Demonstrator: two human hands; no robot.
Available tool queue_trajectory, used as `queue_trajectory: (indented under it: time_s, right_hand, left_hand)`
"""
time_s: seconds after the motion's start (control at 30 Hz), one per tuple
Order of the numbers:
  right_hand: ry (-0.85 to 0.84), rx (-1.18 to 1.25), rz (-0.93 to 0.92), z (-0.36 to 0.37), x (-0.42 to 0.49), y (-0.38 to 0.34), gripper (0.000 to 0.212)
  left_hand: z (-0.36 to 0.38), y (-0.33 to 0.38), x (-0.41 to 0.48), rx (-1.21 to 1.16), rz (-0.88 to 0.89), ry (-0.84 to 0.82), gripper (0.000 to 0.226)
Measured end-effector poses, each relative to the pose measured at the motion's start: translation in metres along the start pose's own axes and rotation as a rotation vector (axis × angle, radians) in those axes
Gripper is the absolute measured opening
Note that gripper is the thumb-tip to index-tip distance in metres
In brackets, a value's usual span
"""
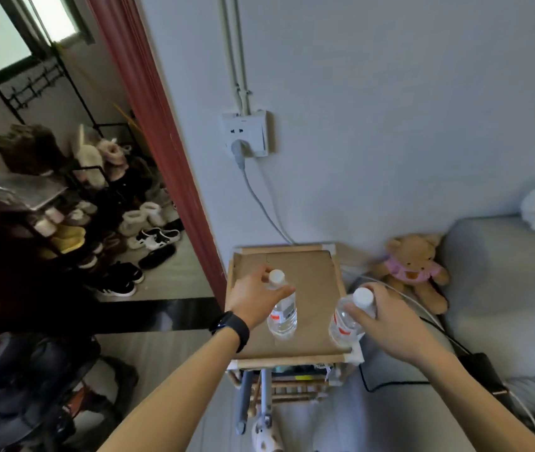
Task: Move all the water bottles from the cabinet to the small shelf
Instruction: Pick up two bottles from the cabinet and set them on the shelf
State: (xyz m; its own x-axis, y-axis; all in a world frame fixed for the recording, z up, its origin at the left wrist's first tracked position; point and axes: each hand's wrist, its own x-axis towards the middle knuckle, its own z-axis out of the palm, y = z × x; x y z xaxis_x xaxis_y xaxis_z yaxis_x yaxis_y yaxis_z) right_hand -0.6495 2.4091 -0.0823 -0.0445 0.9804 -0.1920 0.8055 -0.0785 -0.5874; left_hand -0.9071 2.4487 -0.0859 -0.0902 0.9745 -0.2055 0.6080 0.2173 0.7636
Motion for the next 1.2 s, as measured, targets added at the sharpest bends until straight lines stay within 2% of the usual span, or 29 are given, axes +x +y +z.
queue_trajectory:
  time_s: [0.2, 0.4, 0.63, 0.73, 0.83, 0.9, 1.03, 1.1, 1.2]
  right_hand:
    - [-0.018, -0.046, 0.000, 0.009, 0.070, 0.009, 0.042]
    - [-0.163, -0.043, -0.187, -0.006, 0.128, 0.008, 0.014]
    - [-0.282, -0.024, -0.270, -0.012, 0.184, 0.014, 0.029]
    - [-0.255, 0.060, -0.269, -0.010, 0.190, 0.020, 0.037]
    - [-0.202, 0.150, -0.245, -0.005, 0.187, 0.028, 0.036]
    - [-0.185, 0.214, -0.208, -0.003, 0.182, 0.033, 0.044]
    - [-0.263, 0.303, -0.156, 0.004, 0.174, 0.043, 0.053]
    - [-0.284, 0.326, -0.145, 0.010, 0.171, 0.046, 0.064]
    - [-0.281, 0.313, -0.084, 0.023, 0.172, 0.052, 0.090]
  left_hand:
    - [0.018, 0.023, 0.050, -0.032, -0.058, 0.045, 0.044]
    - [0.032, 0.038, 0.091, -0.010, -0.092, 0.133, 0.038]
    - [0.053, 0.045, 0.106, -0.005, -0.153, 0.248, 0.035]
    - [0.066, 0.038, 0.104, 0.024, -0.136, 0.159, 0.043]
    - [0.076, 0.034, 0.098, 0.079, -0.115, 0.011, 0.061]
    - [0.081, 0.029, 0.098, 0.054, -0.094, -0.054, 0.067]
    - [0.078, 0.025, 0.104, -0.061, -0.086, -0.136, 0.078]
    - [0.075, 0.022, 0.108, -0.033, -0.065, -0.166, 0.086]
    - [0.077, 0.016, 0.111, 0.024, -0.066, -0.161, 0.081]
